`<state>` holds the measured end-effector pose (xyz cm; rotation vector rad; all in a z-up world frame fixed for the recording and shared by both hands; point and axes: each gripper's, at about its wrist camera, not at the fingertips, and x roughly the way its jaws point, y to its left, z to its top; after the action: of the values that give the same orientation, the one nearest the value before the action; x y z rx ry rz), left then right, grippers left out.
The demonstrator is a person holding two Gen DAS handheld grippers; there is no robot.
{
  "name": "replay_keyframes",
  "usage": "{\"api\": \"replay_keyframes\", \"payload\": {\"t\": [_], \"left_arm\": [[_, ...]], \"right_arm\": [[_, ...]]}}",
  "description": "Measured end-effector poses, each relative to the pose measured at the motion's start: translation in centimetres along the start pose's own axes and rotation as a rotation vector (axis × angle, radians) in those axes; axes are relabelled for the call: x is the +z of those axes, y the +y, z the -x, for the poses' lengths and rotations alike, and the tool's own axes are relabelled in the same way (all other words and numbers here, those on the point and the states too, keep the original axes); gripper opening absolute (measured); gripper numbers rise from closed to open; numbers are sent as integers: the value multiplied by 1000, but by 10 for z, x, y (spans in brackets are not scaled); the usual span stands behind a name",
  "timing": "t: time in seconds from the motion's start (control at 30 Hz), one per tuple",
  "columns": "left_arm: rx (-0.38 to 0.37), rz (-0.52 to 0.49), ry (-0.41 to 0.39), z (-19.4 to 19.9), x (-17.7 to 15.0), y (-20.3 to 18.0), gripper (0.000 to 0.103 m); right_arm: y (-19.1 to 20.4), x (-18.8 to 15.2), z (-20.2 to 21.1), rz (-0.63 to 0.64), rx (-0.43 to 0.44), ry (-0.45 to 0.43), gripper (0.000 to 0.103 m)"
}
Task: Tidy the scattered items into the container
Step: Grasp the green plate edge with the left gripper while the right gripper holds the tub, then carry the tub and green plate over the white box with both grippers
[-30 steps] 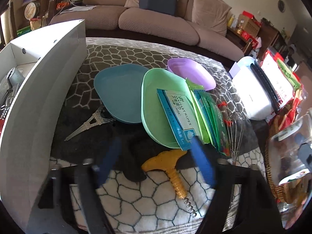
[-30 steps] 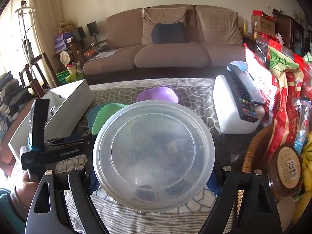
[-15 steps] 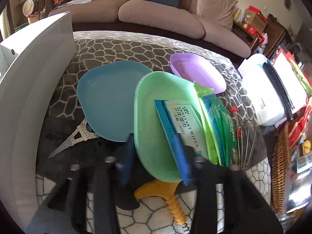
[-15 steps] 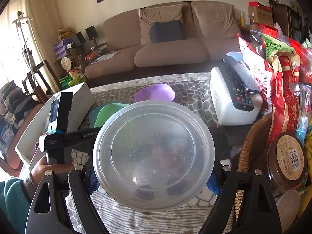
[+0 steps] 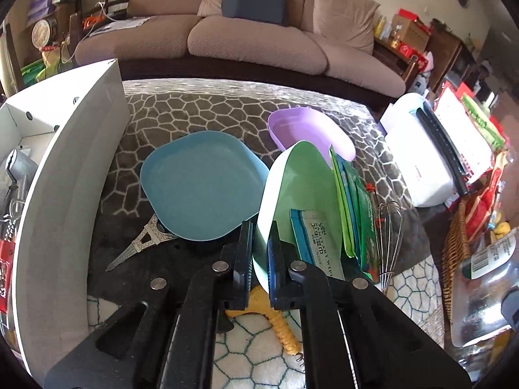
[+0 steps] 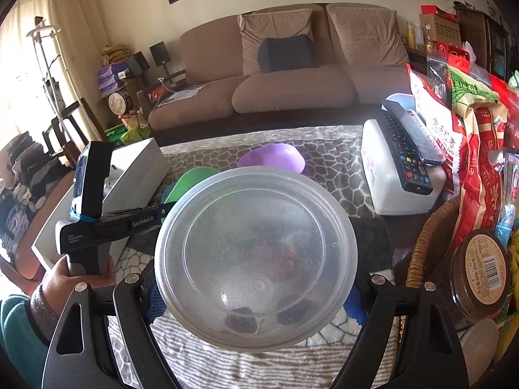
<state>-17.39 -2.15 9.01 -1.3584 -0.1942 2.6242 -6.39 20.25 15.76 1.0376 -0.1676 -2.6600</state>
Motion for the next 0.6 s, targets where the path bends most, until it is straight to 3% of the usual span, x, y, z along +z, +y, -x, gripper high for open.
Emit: {"api": "replay_keyframes", "payload": {"t": [0.2,0.33,0.43,0.6], "left_arm": [[3,-45,-63,54,14,2,7],[105,-169,-152,96,16,-12,7],[106,-212,-141,109,12,-23,7],[68,-165,-134,131,12,-19,7]], "right_arm": [[14,9,9,-4,24,-6,86],[29,17,16,12,20,-14,86],[37,20,22,9,29,-9,86],[49,25,35,23,33,-6,86]]}}
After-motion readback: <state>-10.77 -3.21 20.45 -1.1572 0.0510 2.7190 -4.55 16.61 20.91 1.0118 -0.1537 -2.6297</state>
